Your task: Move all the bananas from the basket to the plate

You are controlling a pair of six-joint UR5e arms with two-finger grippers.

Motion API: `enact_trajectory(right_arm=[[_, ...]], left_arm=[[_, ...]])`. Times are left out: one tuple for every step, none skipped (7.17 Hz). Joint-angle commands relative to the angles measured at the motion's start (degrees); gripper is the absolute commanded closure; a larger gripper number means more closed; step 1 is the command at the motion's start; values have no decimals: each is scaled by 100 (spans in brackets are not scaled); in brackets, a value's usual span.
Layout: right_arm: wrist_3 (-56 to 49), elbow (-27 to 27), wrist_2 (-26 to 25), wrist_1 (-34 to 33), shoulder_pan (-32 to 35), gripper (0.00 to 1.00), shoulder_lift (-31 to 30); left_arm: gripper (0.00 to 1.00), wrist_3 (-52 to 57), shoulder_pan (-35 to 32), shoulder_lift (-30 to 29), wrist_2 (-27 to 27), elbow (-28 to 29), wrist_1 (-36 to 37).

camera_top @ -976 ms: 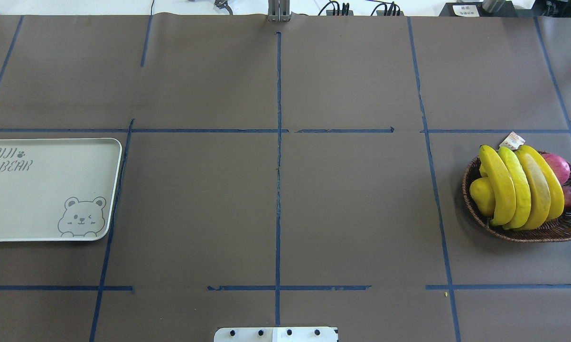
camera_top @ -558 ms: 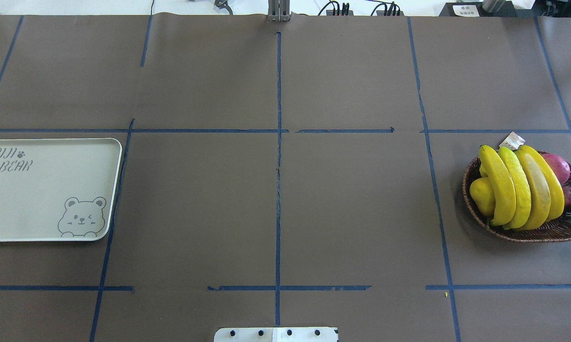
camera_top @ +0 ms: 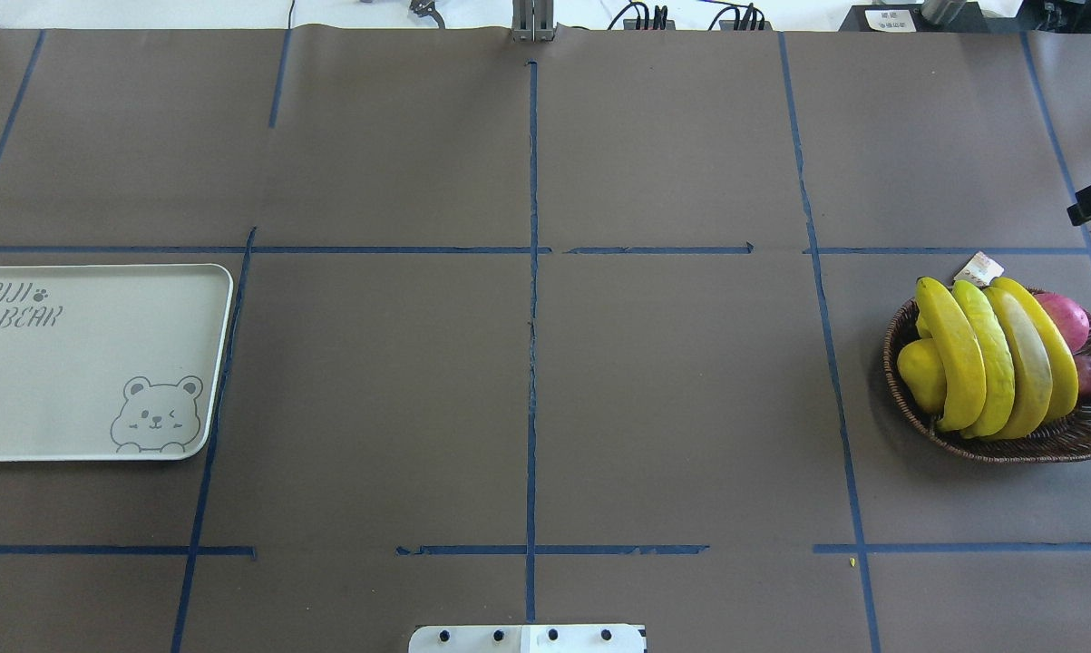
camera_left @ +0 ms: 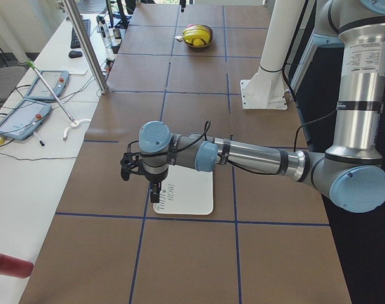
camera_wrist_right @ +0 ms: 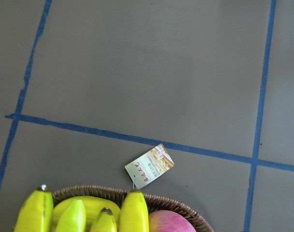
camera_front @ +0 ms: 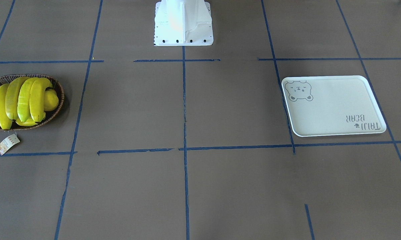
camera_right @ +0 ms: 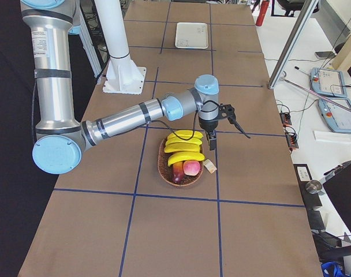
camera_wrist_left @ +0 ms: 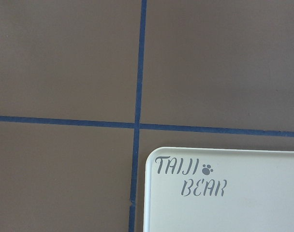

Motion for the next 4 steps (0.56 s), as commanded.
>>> enact_trajectory(right_arm=[[1052, 537, -674, -13, -933, 0, -48], [1553, 810, -947, -31, -1451, 0, -31], [2150, 961, -1011, -22, -1787, 0, -4], [2799, 1101, -1334, -22, -2225, 0, 13]], left_arm=[[0, -35, 0, 15, 2, -12, -48], [0, -35, 0, 15, 2, -20, -48], [0, -35, 0, 15, 2, -29, -48], [0, -35, 0, 15, 2, -29, -48]])
